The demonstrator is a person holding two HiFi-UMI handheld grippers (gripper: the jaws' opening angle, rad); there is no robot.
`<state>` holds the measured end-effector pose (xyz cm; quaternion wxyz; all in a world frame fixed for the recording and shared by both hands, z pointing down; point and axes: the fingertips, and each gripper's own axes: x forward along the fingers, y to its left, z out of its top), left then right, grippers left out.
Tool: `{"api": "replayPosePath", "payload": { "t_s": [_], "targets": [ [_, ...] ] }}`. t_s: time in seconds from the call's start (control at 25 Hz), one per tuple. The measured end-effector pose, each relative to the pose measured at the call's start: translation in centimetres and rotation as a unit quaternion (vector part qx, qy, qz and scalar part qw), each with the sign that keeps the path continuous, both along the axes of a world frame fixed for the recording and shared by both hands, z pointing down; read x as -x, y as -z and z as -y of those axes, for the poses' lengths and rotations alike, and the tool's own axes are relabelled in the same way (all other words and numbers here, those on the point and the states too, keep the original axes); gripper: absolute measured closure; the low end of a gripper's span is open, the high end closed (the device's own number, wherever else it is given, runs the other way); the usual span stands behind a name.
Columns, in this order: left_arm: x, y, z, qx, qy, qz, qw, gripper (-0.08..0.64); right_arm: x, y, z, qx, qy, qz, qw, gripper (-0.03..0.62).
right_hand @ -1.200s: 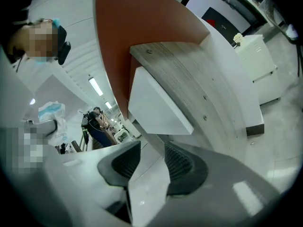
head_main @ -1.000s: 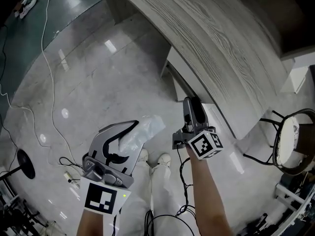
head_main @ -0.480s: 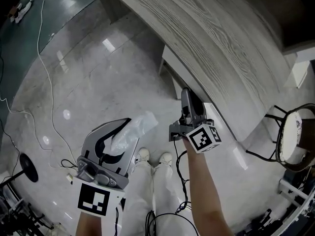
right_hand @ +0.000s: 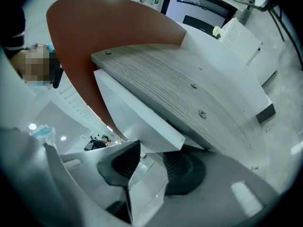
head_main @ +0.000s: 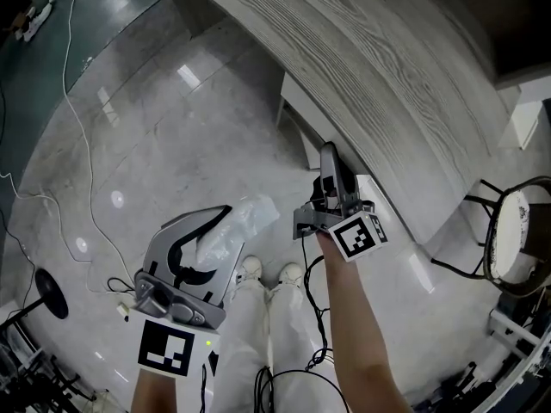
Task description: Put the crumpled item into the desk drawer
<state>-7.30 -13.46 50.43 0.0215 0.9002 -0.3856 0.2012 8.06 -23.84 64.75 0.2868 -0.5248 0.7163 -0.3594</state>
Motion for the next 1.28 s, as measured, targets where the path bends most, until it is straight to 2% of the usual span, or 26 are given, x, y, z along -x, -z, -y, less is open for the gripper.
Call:
{"api": "replayPosePath", "payload": {
  "t_s": [0.6, 1.28],
  "targets": [
    [1.1, 0.7, -0.2, -0.006, 0.001, 0.002, 1.0, 0.494, 1.0, 0.5, -0.8, -0.009, 0.044, -0.054, 0.998, 0.488],
    [2.2, 1.0, -0.9, -0.013, 0.005, 0.0, 0.9999, 0.494, 2.6, 0.5, -2.8, -0.008, 0.093, -0.11, 0.99, 0.508]
  ]
}}
